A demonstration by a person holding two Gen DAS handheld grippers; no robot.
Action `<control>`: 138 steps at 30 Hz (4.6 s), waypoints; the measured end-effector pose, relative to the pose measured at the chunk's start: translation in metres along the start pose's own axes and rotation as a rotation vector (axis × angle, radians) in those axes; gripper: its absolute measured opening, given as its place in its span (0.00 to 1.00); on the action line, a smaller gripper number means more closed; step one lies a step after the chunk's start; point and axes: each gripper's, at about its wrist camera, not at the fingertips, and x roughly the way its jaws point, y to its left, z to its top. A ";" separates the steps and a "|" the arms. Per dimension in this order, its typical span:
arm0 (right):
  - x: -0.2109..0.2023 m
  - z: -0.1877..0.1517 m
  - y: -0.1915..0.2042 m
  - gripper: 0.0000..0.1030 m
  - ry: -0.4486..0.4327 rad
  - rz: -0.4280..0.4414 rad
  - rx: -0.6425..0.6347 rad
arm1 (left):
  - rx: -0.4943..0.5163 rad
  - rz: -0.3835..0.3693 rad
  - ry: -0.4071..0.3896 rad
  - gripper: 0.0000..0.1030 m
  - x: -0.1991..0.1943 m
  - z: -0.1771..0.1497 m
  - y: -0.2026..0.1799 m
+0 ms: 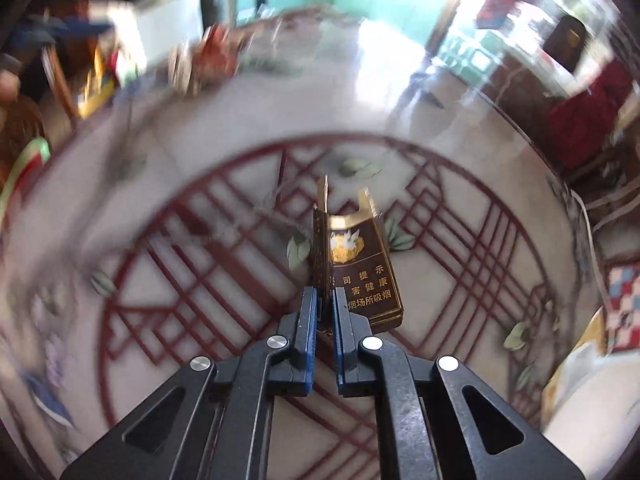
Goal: Collect trash
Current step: 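Grasp crumpled red paper with left tool while right tool grasps cigarette pack, then carry red paper and cigarette pack over the red bucket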
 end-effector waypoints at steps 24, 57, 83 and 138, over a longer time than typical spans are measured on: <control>-0.118 -0.002 0.014 0.05 -0.237 -0.007 0.457 | 0.069 -0.025 0.112 0.07 -0.048 -0.052 -0.018; -0.239 -0.019 0.203 0.05 -0.349 -0.086 0.424 | 0.096 -0.142 0.018 0.07 -0.196 -0.101 0.065; -0.235 0.015 0.314 0.05 -0.356 -0.010 0.286 | -0.033 -0.022 -0.033 0.07 -0.242 -0.122 0.182; -0.105 0.082 0.523 0.06 -0.116 0.277 -0.095 | -0.353 0.237 0.038 0.07 -0.244 -0.173 0.363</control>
